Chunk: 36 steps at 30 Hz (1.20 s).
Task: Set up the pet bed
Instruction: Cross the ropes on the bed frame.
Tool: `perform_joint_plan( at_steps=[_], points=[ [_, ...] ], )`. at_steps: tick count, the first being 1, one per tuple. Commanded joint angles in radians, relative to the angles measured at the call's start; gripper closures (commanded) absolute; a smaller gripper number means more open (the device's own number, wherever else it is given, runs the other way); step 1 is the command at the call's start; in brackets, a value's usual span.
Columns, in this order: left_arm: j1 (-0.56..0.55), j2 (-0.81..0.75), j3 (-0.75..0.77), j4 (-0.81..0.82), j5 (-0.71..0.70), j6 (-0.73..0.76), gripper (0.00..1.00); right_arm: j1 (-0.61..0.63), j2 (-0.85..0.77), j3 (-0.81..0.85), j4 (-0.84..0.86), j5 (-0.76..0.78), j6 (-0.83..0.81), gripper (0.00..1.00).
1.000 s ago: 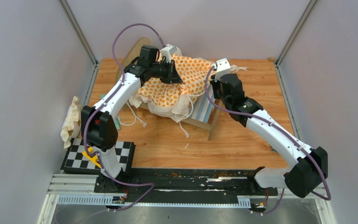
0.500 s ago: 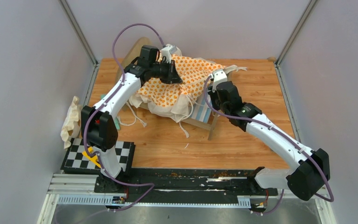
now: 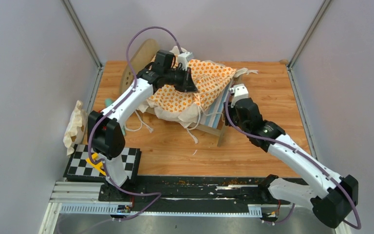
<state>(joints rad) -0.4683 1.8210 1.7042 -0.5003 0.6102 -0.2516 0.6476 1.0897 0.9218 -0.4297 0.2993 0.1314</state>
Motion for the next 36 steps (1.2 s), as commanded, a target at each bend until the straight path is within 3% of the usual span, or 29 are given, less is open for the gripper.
perform_joint_plan(
  at_steps=[1, 3, 6, 17, 36],
  points=[
    [-0.045, -0.020, 0.022, -0.007, -0.018, 0.038, 1.00, 0.004, -0.131, -0.042, 0.008, 0.019, 0.062, 0.56],
    [-0.052, -0.025, 0.020, -0.003, -0.021, 0.032, 1.00, 0.002, -0.182, -0.085, 0.048, -0.038, 0.043, 0.47],
    [-0.070, -0.025, 0.018, -0.002, -0.025, 0.035, 1.00, 0.002, -0.238, -0.142, 0.094, -0.077, 0.038, 0.41],
    [-0.107, -0.014, 0.025, -0.037, -0.087, 0.062, 1.00, 0.002, -0.386, -0.256, 0.120, -0.075, 0.106, 0.40],
    [-0.105, -0.012, -0.009, 0.000, -0.139, 0.072, 1.00, 0.001, -0.450, -0.319, 0.164, 0.026, 0.113, 0.39]
  ],
)
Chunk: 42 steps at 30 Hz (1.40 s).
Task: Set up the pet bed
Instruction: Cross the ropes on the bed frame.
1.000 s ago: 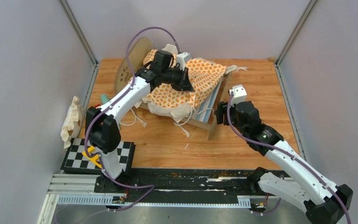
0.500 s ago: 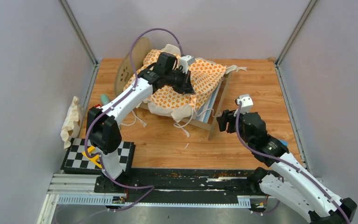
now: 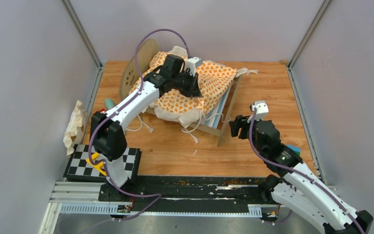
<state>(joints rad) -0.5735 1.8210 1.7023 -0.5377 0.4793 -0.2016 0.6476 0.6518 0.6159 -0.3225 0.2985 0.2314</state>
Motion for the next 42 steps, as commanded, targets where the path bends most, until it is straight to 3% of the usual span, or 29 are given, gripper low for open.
perform_joint_plan(
  at_steps=[1, 42],
  points=[
    [0.000, -0.013, -0.009, 0.042, -0.009, 0.023, 1.00, 0.002, -0.011, -0.015, 0.057, 0.029, 0.015, 0.39],
    [-0.001, -0.036, -0.044, 0.087, -0.014, 0.006, 1.00, 0.002, 0.031, -0.018, 0.103, 0.032, 0.015, 0.38]
  ],
)
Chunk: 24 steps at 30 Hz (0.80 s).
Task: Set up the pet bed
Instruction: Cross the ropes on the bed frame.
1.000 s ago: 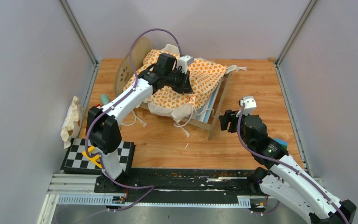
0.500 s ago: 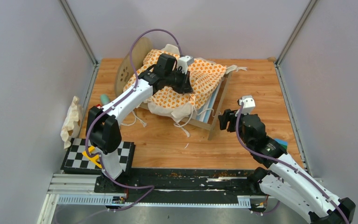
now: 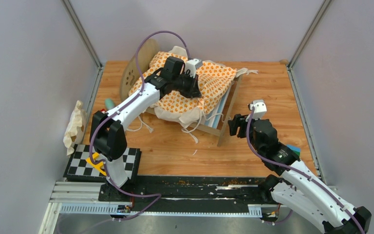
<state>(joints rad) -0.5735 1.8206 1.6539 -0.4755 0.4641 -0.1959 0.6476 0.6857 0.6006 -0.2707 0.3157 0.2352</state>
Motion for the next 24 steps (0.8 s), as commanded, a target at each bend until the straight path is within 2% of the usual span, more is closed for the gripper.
perform_joint_plan(
  at_steps=[1, 24],
  points=[
    [0.000, -0.034, 0.004, 0.024, 0.002, 0.000, 1.00, 0.002, -0.003, -0.002, 0.050, 0.015, 0.010, 0.38],
    [-0.001, -0.036, -0.002, 0.025, -0.018, -0.001, 1.00, 0.002, 0.002, -0.004, 0.057, 0.013, 0.006, 0.37]
  ],
)
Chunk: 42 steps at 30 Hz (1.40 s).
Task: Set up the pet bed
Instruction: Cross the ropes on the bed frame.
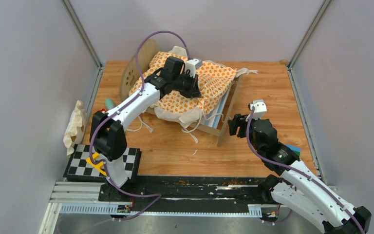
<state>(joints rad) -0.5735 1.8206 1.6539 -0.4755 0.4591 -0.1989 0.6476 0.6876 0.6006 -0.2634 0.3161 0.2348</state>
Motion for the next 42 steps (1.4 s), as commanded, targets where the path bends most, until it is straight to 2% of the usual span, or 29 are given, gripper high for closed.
perform_joint_plan(
  at_steps=[1, 36, 42],
  points=[
    [-0.001, -0.036, -0.003, 0.025, -0.014, 0.004, 1.00, 0.002, 0.000, -0.004, 0.048, 0.013, 0.006, 0.37],
    [-0.002, -0.039, -0.009, 0.037, -0.017, 0.007, 1.00, 0.002, -0.028, -0.001, 0.018, 0.031, -0.008, 0.37],
    [-0.001, -0.035, -0.008, 0.034, -0.015, 0.003, 1.00, 0.002, -0.009, -0.024, 0.073, 0.031, -0.010, 0.37]
  ],
)
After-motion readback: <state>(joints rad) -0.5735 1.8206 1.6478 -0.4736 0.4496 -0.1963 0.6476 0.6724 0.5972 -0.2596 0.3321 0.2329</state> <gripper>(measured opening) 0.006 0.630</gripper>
